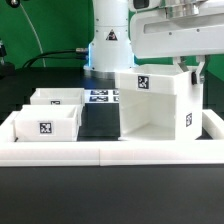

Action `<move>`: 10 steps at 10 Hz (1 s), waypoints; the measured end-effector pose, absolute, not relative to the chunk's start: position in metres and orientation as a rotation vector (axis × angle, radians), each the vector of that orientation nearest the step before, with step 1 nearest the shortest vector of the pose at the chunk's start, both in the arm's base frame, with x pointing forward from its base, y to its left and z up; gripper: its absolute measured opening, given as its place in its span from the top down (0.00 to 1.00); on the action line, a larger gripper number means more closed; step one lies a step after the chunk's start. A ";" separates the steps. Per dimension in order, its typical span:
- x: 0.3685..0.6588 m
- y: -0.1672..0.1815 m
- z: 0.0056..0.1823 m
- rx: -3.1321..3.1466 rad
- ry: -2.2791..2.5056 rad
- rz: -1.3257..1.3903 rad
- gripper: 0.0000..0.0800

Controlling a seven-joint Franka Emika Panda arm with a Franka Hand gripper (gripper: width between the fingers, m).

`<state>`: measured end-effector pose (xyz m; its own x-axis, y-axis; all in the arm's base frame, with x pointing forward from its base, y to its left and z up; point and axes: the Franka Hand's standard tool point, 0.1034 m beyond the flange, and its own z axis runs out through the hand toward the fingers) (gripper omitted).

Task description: Assemble drawer

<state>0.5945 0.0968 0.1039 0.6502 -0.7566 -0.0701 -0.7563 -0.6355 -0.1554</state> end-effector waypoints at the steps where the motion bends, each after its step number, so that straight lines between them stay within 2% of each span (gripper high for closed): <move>1: 0.595 0.099 0.104 -2.661 1.319 0.006 0.94; 10: 0.590 0.107 0.100 -2.189 1.919 0.152 0.95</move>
Offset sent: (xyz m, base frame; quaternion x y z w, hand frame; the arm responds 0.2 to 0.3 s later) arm 0.0000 0.0000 0.0000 0.0000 0.0000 0.1938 0.9810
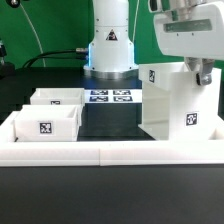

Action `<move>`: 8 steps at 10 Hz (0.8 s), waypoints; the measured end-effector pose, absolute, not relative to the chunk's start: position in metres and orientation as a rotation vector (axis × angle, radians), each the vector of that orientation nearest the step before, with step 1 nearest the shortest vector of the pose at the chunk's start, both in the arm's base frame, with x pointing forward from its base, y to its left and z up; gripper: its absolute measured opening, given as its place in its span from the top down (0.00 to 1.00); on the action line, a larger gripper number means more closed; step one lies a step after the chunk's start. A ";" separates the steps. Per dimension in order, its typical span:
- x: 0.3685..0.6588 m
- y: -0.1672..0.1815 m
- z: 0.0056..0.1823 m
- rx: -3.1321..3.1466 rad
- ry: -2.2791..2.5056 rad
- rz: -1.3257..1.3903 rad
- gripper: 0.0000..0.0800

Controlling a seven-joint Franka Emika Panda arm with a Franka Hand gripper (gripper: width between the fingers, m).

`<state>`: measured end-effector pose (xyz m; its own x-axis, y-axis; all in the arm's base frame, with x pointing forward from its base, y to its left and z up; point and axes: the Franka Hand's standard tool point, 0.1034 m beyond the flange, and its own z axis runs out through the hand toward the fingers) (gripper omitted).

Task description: Assemble drawer

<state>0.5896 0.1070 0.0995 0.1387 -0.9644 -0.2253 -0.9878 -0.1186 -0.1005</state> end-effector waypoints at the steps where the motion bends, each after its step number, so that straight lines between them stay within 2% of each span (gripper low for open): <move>1: 0.590 0.108 0.098 -2.178 1.932 0.165 0.95; 8: 0.610 0.109 0.098 -2.167 1.918 0.152 0.95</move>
Offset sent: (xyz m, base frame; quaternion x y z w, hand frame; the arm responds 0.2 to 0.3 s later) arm 0.0168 -0.0031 -0.0034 -0.0127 -0.0051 0.0504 0.9986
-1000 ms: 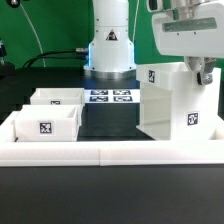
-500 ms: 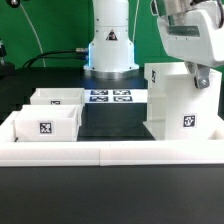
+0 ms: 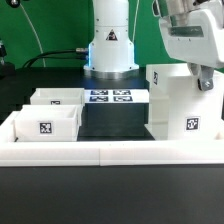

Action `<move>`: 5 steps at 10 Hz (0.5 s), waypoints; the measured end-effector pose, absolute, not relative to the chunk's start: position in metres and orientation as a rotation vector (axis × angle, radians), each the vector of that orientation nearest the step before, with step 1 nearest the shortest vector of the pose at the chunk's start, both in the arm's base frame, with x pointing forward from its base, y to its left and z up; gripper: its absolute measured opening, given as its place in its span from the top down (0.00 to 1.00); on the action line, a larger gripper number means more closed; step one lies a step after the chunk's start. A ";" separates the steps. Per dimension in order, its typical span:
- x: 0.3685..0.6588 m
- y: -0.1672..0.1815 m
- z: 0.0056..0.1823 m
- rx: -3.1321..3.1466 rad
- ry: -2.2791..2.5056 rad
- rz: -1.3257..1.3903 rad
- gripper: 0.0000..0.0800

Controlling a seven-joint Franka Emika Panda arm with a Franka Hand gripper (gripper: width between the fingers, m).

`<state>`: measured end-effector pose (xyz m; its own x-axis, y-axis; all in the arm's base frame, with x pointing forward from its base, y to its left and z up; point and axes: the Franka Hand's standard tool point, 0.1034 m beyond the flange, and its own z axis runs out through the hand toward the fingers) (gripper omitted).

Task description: Assemble drawer

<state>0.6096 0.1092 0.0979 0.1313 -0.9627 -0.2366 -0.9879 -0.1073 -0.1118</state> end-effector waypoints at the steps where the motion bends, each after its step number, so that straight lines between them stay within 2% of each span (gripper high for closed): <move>1: 0.615 0.109 0.098 -2.163 1.917 0.148 0.95; 5: 0.640 0.109 0.098 -2.136 1.931 0.146 0.94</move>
Offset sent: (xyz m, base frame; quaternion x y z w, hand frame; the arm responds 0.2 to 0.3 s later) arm 0.0276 -0.0002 -0.0095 -0.0056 0.0067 0.0212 0.9997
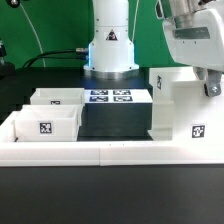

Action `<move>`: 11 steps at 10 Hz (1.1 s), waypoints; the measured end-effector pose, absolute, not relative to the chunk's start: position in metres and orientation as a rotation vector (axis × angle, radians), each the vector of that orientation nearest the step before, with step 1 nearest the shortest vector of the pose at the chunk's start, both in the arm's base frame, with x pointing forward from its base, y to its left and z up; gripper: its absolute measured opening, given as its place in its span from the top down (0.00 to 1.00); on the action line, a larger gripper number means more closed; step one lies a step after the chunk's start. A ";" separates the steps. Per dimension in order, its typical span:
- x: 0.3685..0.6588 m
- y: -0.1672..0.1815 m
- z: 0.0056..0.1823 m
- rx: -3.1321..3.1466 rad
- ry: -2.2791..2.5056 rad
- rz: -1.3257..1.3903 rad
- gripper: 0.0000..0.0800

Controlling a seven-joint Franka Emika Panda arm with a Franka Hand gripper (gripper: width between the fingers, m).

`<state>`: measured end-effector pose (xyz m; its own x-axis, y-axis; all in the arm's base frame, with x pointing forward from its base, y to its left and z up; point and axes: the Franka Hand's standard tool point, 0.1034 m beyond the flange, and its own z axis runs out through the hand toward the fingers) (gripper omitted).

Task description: Assemble drawer

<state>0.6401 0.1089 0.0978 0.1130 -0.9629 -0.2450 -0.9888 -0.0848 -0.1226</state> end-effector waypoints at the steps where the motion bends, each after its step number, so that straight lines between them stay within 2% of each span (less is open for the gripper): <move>1: 0.642 0.109 0.098 -2.134 1.939 0.163 0.94; 2: 0.642 0.109 0.098 -2.137 1.940 0.171 0.94; 3: 0.642 0.109 0.098 -2.139 1.936 0.169 0.80; 4: 0.642 0.109 0.099 -2.139 1.934 0.165 0.80; 5: 0.643 0.109 0.099 -2.139 1.932 0.162 0.56; 6: 0.644 0.109 0.100 -2.138 1.931 0.158 0.56; 7: 0.644 0.110 0.100 -2.137 1.929 0.155 0.33; 8: 0.644 0.110 0.101 -2.137 1.928 0.154 0.33; 9: 0.644 0.110 0.101 -2.137 1.928 0.154 0.21; 11: 0.644 0.110 0.101 -2.138 1.927 0.153 0.19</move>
Offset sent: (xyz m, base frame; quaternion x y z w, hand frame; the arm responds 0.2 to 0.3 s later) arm 0.0000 0.0000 0.0000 0.0000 0.0000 0.0000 1.0000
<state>0.6443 0.1099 0.1008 0.1154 -0.9616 -0.2490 -0.9889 -0.0876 -0.1202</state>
